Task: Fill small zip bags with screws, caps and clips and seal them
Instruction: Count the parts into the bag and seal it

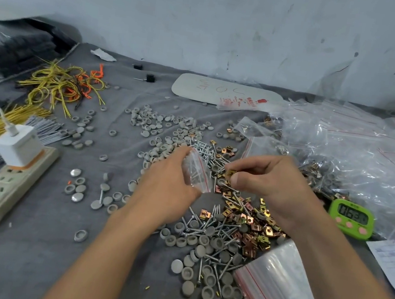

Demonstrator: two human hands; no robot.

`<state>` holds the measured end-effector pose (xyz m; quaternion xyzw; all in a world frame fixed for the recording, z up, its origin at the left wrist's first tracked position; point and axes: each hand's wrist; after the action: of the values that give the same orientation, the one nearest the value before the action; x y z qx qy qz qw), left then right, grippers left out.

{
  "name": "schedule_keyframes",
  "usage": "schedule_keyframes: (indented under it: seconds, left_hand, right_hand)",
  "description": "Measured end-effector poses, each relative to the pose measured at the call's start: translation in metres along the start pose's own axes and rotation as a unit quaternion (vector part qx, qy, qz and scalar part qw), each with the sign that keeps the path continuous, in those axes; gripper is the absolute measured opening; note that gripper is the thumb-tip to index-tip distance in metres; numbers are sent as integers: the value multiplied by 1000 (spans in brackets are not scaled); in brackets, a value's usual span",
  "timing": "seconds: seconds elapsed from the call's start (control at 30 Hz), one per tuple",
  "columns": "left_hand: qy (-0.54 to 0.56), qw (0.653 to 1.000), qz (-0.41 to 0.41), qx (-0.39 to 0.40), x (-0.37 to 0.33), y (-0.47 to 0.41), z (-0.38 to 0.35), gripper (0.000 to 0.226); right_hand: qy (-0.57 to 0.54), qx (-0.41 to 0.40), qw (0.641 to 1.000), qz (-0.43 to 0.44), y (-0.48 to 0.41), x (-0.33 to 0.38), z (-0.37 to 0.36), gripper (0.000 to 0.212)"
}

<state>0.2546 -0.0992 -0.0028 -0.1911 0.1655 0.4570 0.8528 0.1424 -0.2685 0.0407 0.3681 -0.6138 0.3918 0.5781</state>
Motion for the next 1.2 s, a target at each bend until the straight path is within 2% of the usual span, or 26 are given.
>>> schedule_keyframes:
  seconds: [0.2, 0.37, 0.53, 0.7, 0.83, 0.93, 1.03, 1.1, 1.2]
  left_hand:
    - [-5, 1000, -20, 3, 0, 1, 2, 84]
    - [-5, 1000, -17, 15, -1, 2, 5, 90]
    - [-1, 999, -32, 18, -1, 3, 7, 88]
    - [6, 999, -35, 29, -4, 3, 10, 91]
    - [56, 998, -4, 27, -4, 4, 15, 91]
    - [103, 994, 30, -35, -6, 9, 21, 92]
    - [131, 984, 53, -104, -10, 16, 27, 100]
    - [117, 986, 52, -106, -14, 25, 30, 110]
    - [48, 991, 24, -123, -20, 39, 34, 116]
  right_hand:
    - [15, 12, 998, 54, -1, -2, -11, 26]
    - [108, 0, 990, 86, -3, -5, -18, 31]
    - [148, -4, 982, 118, -3, -9, -26, 32]
    - [156, -13, 975, 158, -4, -14, -49, 35]
    - [147, -37, 979, 139, -2, -15, -57, 24]
    - [86, -75, 988, 108, 2, -12, -51, 23]
    - [-23, 6, 999, 28, 10, -10, -53, 19]
    - [-11, 48, 999, 19, 17, -11, -60, 21]
    - [16, 26, 998, 46, 22, -9, -68, 32]
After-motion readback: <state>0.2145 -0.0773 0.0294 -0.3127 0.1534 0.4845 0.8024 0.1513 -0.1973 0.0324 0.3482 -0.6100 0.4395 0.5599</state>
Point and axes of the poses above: each hand's wrist, its own y-axis away from the middle knuckle, its own z-axis out of the back of the hand, x = y × z, and after that the axes turned 15 degrees about -y, right-handed
